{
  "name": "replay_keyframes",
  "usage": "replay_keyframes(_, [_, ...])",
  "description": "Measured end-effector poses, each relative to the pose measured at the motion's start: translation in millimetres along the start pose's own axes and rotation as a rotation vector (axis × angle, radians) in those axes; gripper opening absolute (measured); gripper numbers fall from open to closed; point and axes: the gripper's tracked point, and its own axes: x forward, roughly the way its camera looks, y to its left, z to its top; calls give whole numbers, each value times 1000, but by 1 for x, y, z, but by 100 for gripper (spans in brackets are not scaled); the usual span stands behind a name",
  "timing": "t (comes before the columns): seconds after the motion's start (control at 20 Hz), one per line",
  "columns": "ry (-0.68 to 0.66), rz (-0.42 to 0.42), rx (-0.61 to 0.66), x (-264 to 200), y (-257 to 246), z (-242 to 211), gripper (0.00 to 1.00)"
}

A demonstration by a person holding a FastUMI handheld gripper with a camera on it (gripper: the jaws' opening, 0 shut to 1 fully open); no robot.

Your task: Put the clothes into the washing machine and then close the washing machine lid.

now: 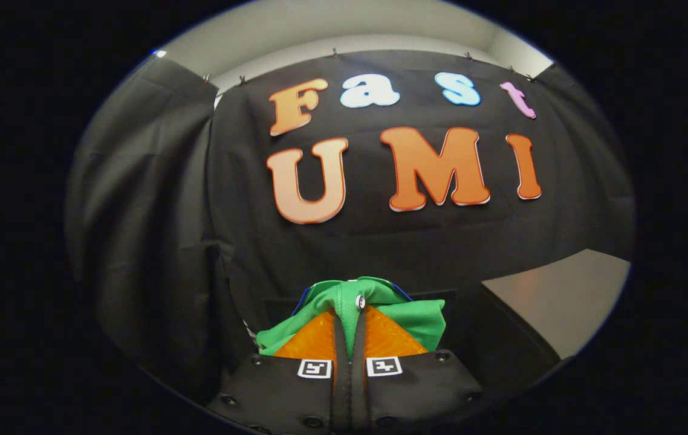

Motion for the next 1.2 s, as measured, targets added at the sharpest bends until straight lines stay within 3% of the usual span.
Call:
replay_keyframes(0.15, [118, 6, 8, 33, 5, -58, 8])
replay_keyframes(0.4, [325, -52, 44, 64, -7, -165, 8])
replay_keyframes(0.65, [524, -70, 34, 69, -7, -253, 8])
replay_keyframes(1.0, [827, -89, 104, 73, -4, -353, 8])
replay_keyframes(1.2, [933, -108, 100, 70, -7, -368, 8])
